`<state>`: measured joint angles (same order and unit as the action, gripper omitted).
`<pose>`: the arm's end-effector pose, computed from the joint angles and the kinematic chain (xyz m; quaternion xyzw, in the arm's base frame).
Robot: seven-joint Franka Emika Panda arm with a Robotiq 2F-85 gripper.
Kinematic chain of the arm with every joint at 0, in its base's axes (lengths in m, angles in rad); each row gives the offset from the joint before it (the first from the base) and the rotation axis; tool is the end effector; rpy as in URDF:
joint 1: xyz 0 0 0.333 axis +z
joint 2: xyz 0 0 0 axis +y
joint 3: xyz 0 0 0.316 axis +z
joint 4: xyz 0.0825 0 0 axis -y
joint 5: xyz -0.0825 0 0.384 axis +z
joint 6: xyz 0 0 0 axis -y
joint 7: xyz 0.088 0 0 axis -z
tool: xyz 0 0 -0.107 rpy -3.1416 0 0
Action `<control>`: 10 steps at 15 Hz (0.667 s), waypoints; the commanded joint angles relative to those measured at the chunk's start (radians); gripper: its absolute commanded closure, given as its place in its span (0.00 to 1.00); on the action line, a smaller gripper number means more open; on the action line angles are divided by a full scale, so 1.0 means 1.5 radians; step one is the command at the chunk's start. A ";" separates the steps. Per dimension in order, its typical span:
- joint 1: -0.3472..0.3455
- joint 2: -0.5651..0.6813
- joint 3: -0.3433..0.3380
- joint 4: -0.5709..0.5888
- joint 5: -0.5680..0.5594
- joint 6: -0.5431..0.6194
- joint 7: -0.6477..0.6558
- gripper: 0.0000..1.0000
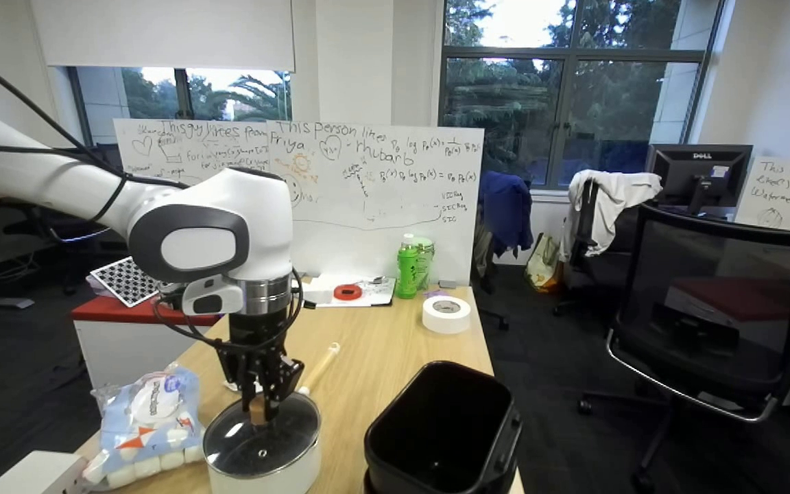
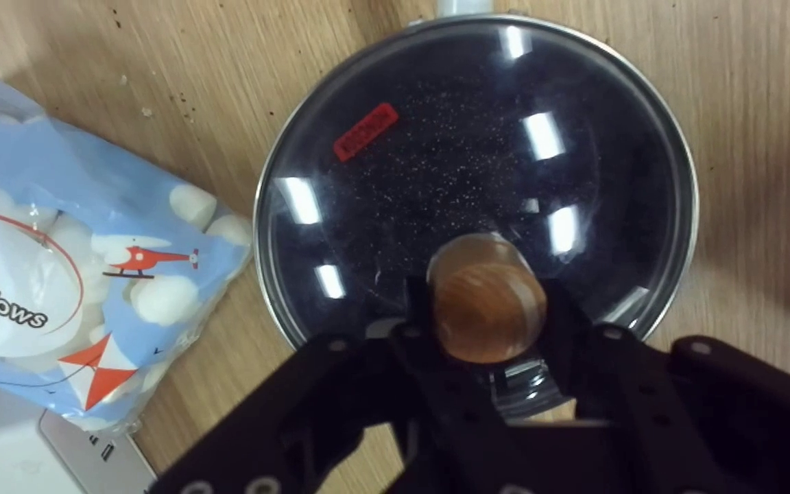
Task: Take the lid off the pot and put it on the table
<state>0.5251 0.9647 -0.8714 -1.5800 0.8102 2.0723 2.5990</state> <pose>0.6742 -0.1083 0.1985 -0.0248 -0.9991 -0.0065 0.0329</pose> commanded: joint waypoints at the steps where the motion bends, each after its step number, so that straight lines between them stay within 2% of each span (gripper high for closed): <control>1: 0.005 0.002 -0.012 0.012 0.012 -0.020 0.000 0.85; 9: 0.001 -0.054 -0.016 -0.006 0.005 -0.008 -0.023 0.85; 10: -0.055 -0.122 0.072 -0.019 -0.090 0.032 0.005 0.85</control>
<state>0.5250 0.9222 -0.8954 -1.5656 0.8101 2.0730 2.5926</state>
